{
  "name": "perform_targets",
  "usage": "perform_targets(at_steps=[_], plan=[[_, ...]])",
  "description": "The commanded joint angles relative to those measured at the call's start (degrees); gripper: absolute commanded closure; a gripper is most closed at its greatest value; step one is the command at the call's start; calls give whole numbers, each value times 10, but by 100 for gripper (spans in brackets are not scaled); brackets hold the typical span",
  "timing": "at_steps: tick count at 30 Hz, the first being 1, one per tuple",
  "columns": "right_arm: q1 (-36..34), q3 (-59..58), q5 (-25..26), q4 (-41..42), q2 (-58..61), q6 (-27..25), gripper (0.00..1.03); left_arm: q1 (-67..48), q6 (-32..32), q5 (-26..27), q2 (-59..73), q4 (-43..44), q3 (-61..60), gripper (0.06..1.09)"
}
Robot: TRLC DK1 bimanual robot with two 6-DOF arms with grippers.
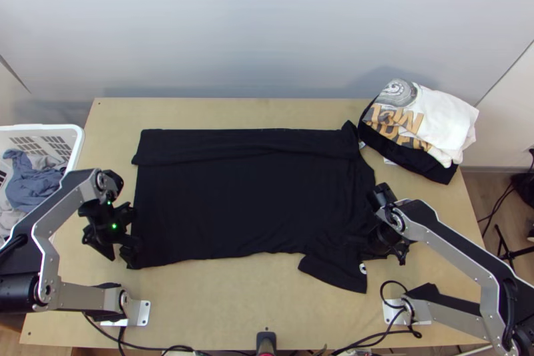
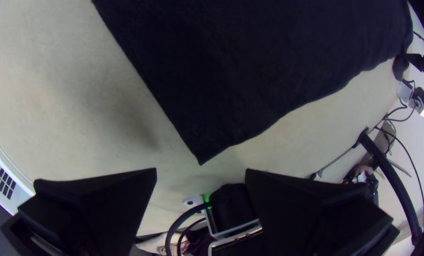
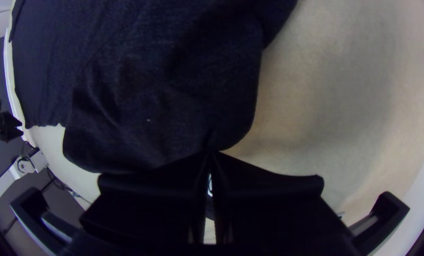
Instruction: Fold the t-shirt
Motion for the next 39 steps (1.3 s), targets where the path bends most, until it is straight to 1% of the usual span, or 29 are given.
perform_targets(at_steps=[1,5,6,8,9,10,14,15,16,17,21,25,27,32,36,39], plan=[[1,8,3,20,5,2,99,1,-26,-4,22,61,-43,33],[1,11,3,20,5,2,99,-2,-28,-3,24,73,-50,34],[1,10,4,20,5,2,99,-2,-29,-1,24,73,-51,43],[1,8,4,20,4,1,99,0,-31,8,24,78,-48,76],[0,8,4,20,4,1,99,1,-35,12,25,81,-48,86],[1,8,4,20,3,2,99,1,-35,13,25,81,-48,89],[1,9,4,20,3,2,99,2,-36,20,25,87,-52,89],[1,10,4,20,3,2,99,3,-36,23,25,91,-51,91],[1,10,4,20,3,2,99,4,-36,25,25,91,-52,101],[1,10,4,20,3,1,99,4,-36,25,24,91,-52,104],[0,8,4,10,-10,-3,100,22,-27,24,24,91,-46,104],[-6,8,3,-6,-57,-16,100,49,-20,25,31,88,-26,104],[-9,8,4,-12,-77,-26,100,60,-20,34,33,87,-18,104],[-65,18,3,-27,-96,-73,100,86,-20,45,48,88,4,104],[-92,38,3,-61,-103,-100,100,97,-18,48,50,87,9,104],[-101,54,3,-93,-114,-116,100,102,-18,64,50,84,10,104]])
